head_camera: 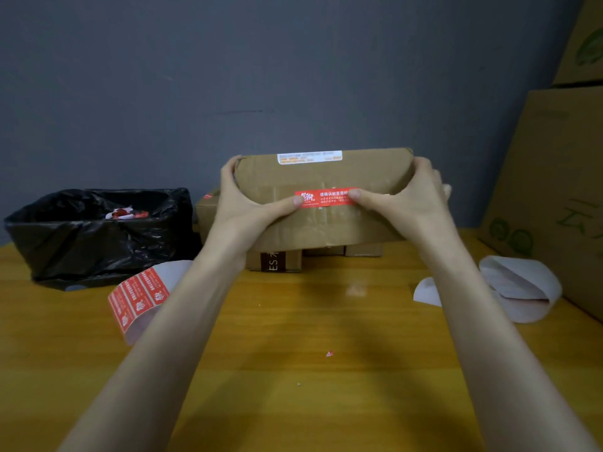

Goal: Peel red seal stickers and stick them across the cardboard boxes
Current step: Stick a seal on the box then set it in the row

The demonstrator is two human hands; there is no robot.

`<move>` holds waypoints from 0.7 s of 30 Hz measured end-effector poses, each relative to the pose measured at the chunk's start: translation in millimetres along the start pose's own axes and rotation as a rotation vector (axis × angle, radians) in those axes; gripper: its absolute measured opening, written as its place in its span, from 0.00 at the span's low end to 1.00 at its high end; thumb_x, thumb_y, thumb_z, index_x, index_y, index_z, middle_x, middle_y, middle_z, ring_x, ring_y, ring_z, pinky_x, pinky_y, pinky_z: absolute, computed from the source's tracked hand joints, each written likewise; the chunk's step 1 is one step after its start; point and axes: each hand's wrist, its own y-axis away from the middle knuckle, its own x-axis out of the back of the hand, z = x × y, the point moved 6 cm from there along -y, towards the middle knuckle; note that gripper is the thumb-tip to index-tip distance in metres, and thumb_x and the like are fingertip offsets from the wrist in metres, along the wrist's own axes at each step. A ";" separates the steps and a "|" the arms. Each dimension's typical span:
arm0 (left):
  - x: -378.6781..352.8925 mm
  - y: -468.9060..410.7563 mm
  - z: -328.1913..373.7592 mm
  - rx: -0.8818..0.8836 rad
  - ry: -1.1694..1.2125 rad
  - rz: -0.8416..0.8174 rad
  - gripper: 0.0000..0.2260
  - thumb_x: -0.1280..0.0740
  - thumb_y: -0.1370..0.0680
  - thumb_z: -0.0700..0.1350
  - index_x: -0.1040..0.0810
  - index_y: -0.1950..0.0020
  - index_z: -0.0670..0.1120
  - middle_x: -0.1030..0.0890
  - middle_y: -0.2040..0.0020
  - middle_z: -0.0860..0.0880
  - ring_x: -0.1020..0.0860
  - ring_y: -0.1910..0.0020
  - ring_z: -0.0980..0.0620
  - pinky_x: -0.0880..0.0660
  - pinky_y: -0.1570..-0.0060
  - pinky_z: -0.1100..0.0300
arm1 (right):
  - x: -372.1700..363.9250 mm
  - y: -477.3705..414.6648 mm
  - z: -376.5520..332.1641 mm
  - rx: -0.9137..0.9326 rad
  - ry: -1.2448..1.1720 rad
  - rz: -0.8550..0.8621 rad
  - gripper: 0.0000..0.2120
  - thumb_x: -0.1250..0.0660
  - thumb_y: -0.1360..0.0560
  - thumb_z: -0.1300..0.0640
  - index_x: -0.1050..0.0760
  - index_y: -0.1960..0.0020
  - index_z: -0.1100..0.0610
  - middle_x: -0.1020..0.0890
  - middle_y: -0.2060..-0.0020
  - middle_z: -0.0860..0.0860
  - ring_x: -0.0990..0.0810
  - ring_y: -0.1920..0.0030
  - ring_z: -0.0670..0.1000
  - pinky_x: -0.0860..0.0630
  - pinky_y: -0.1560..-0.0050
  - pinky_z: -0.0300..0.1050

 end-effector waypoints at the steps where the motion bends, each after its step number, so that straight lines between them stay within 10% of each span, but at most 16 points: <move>1: -0.4 0.2 -0.3 -0.023 -0.039 0.022 0.42 0.20 0.38 0.47 0.41 0.31 0.58 0.28 0.38 0.55 0.27 0.40 0.54 0.26 0.41 0.51 | -1.1 0.8 -2.1 0.014 0.045 0.018 0.45 0.26 0.37 0.40 0.42 0.29 0.57 0.35 0.33 0.53 0.40 0.32 0.55 0.35 0.36 0.51; 12: -9.7 -1.4 7.4 -0.105 -0.097 -0.060 0.42 0.20 0.38 0.46 0.39 0.30 0.52 0.31 0.35 0.51 0.28 0.38 0.53 0.26 0.40 0.51 | 15.8 -6.1 23.3 -0.122 -0.500 0.020 0.24 0.35 0.24 0.46 0.35 0.32 0.53 0.26 0.43 0.46 0.28 0.45 0.44 0.34 0.60 0.31; 17: -41.1 28.8 31.5 -0.432 -0.342 0.023 0.37 0.22 0.36 0.41 0.40 0.35 0.47 0.40 0.41 0.52 0.36 0.46 0.63 0.38 0.47 0.81 | 12.6 -6.8 27.6 -0.259 -0.498 -0.060 0.30 0.43 0.24 0.37 0.40 0.28 0.52 0.28 0.35 0.50 0.31 0.33 0.52 0.34 0.36 0.49; 21: -69.7 51.8 30.3 -0.719 -0.558 0.090 0.37 0.23 0.37 0.41 0.41 0.35 0.45 0.42 0.40 0.49 0.36 0.38 0.49 0.32 0.36 0.51 | 6.9 -2.3 27.6 -0.291 -0.446 -0.336 0.38 0.47 0.31 0.27 0.34 0.29 0.49 0.26 0.35 0.52 0.24 0.40 0.57 0.25 0.43 0.56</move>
